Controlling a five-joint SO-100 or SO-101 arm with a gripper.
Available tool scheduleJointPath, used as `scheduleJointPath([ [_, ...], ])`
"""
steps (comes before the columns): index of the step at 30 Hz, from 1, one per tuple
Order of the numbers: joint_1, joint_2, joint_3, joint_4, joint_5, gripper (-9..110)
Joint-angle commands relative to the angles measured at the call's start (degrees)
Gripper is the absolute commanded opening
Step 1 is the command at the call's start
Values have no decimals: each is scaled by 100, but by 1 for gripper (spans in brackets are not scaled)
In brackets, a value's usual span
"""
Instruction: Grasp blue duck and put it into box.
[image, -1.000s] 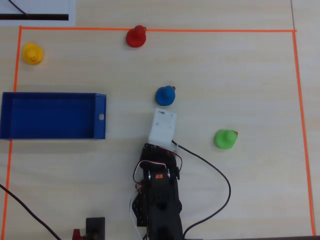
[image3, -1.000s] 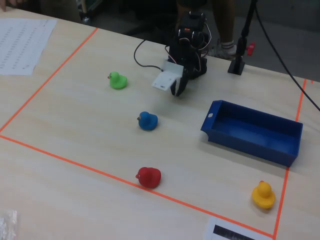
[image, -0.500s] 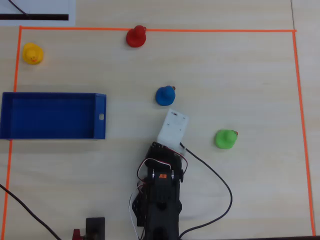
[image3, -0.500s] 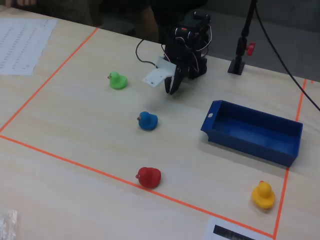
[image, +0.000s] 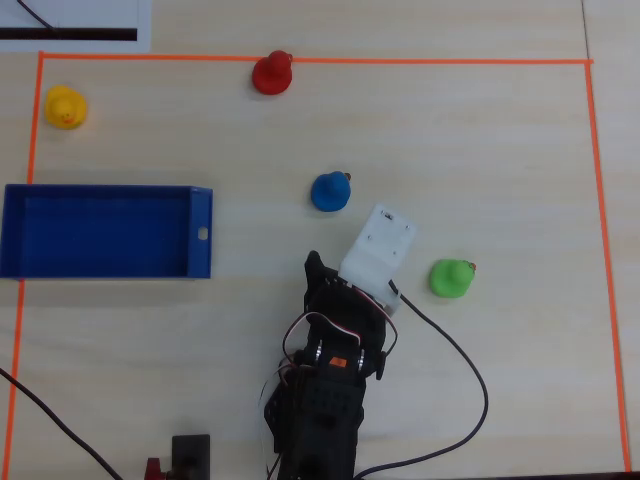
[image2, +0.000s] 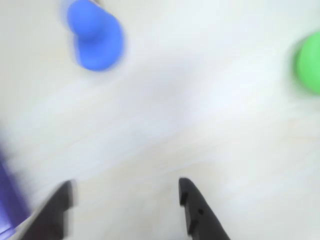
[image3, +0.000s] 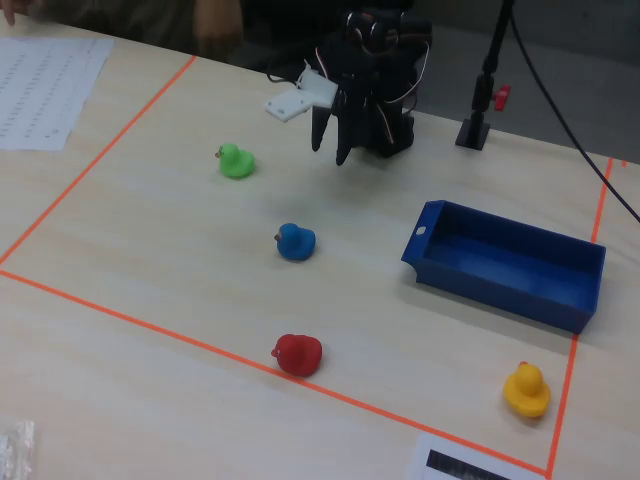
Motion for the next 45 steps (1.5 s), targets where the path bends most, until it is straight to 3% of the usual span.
scheduleJointPath([
  [1,-18,-2171,-2795,79,176,42],
  [8,158,-4658,-4263,-545,211,48],
  [17,668,-6803,-3445,-2540,26,47],
  [25,237,-7330,-2672,-3665,378,47],
  [45,-387,-7857,-2391,-4359,932,44],
])
